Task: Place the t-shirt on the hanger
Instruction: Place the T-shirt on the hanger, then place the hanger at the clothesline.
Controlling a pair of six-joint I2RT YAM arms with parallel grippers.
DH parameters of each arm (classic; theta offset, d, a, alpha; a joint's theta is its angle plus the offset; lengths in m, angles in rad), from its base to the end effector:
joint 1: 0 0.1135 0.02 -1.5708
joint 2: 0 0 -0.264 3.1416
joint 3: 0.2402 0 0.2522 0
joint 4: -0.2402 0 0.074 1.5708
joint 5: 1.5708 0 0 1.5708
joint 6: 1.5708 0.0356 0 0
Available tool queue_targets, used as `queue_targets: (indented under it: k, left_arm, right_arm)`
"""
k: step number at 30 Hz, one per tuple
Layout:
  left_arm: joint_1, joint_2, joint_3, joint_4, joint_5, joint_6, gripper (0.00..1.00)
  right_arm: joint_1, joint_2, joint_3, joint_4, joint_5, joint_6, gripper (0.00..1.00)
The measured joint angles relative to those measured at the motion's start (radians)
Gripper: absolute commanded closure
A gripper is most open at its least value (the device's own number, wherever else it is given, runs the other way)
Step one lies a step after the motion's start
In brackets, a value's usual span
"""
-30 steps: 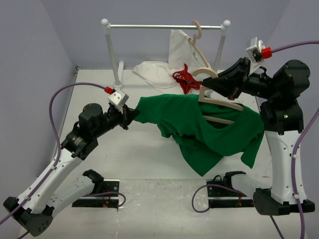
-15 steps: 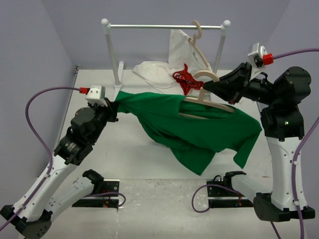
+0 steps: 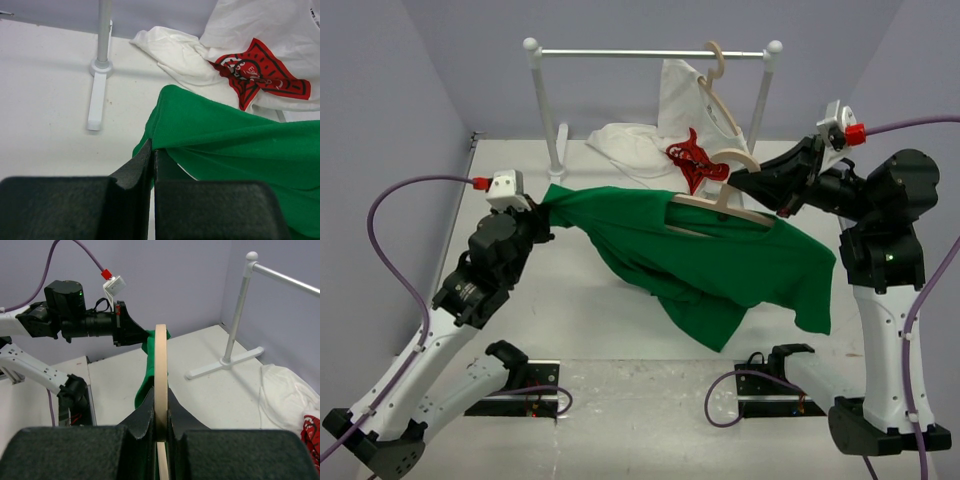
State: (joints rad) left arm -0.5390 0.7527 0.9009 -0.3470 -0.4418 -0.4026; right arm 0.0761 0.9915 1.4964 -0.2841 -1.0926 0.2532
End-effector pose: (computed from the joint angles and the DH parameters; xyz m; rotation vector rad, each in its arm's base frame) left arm 0.1493 -0.0715 0.3685 -0.1995 1.7482 -0.2963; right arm 0.1462 0.0428 0.5252 -0.8255 1.3135 0.9939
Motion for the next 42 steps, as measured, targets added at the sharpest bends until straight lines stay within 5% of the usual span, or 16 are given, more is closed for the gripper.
queue_targets:
  k: [3, 7, 12, 19, 23, 29, 32, 36, 40, 42]
  left_arm:
    - [0.002, 0.017, 0.018, -0.010, 0.018, 0.004, 0.02]
    - [0.010, 0.070, 0.140, -0.055, 0.102, 0.071, 0.00]
    - [0.015, 0.092, 0.400, -0.008, 0.385, 0.177, 0.00]
    - [0.012, 0.320, 0.789, 0.206, 1.125, 0.213, 0.01]
    - [0.003, 0.503, 0.800, 0.234, 1.362, 0.208, 0.22]
    - [-0.078, 0.738, 0.779, 0.230, 1.500, 0.156, 0.29]
    - [-0.127, 0.754, 0.779, 0.259, 1.528, 0.124, 0.45]
    - [-0.162, 0.744, 0.779, 0.345, 1.551, 0.079, 0.47]
    - [-0.159, 0.745, 0.778, 0.386, 1.539, 0.047, 0.97]
    - [-0.154, 0.748, 0.778, 0.393, 1.517, 0.032, 1.00]
  right_arm:
    - [-0.001, 0.019, 0.025, 0.041, -0.008, 0.040, 1.00]
    - [-0.005, 0.082, 0.134, 0.062, -0.022, 0.092, 1.00]
    - [0.029, 0.165, 0.279, 0.048, -0.018, 0.098, 1.00]
    - [0.173, 0.213, 0.293, -0.009, 0.052, 0.040, 1.00]
    - [0.182, 0.209, 0.252, 0.005, 0.054, 0.039, 1.00]
    - [0.205, 0.208, 0.214, 0.020, 0.042, 0.040, 1.00]
    - [0.220, 0.213, 0.201, 0.016, 0.036, 0.037, 1.00]
    - [0.234, 0.213, 0.184, 0.023, 0.037, 0.031, 1.00]
    - [0.242, 0.212, 0.179, 0.024, 0.038, 0.022, 1.00]
    - [0.247, 0.205, 0.168, 0.037, 0.032, 0.026, 1.00]
